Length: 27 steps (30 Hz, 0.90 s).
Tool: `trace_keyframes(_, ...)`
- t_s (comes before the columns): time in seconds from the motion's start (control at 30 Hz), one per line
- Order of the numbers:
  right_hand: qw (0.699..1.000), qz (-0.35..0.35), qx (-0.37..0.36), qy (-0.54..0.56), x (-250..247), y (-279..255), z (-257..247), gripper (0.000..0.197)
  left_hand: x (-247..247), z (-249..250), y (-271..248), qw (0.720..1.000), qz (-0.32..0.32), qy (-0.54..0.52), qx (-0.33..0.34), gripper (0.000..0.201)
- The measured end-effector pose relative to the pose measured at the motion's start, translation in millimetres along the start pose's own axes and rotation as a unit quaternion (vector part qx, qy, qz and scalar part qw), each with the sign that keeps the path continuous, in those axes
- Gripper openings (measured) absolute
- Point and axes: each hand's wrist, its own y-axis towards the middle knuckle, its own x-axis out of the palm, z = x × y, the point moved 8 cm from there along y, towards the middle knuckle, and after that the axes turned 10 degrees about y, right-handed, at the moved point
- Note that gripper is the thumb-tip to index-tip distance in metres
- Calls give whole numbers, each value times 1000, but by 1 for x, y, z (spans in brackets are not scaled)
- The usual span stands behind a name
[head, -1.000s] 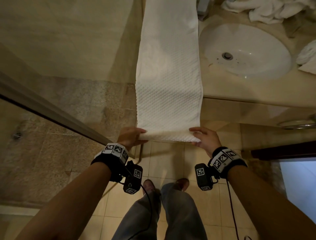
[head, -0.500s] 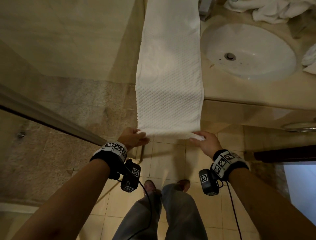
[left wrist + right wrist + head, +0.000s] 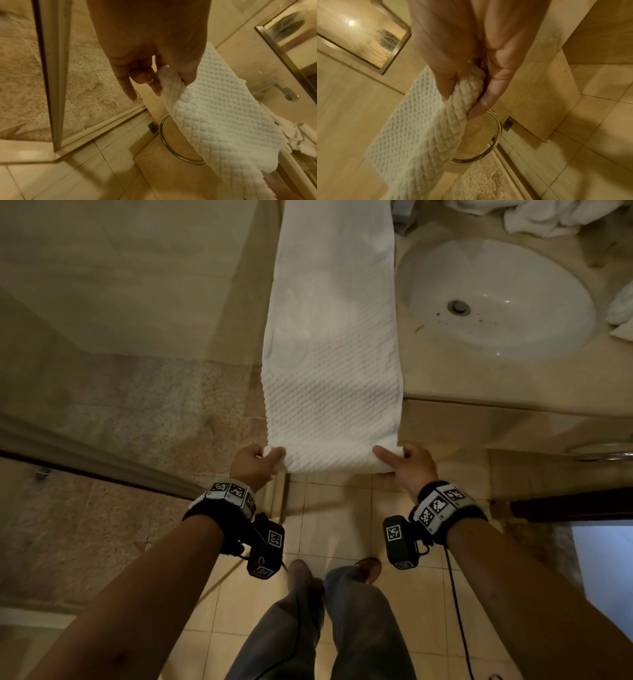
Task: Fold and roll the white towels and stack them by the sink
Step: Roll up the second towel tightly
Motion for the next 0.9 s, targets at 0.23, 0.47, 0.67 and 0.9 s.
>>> trace_keyframes(0.23, 991, -11, -111, -69, 8, -7, -17, 25, 8, -6, -4, 978, -36, -193, -69, 38)
trace_keyframes(0.47, 996, -59, -61, 21, 7, -4, -10, 16, 10, 5, -7, 968, -72, -241, -16, 11)
trace_keyframes(0.67, 985, -67, 32, 156, 8, -7, -1, 39, 22, -1, -15, 928, -164, -326, -77, 16)
trace_keyframes(0.9, 993, -69, 26, 96, 6, 1, 7, 50, 19, -3, -11, 919, -190, -337, -73, 37)
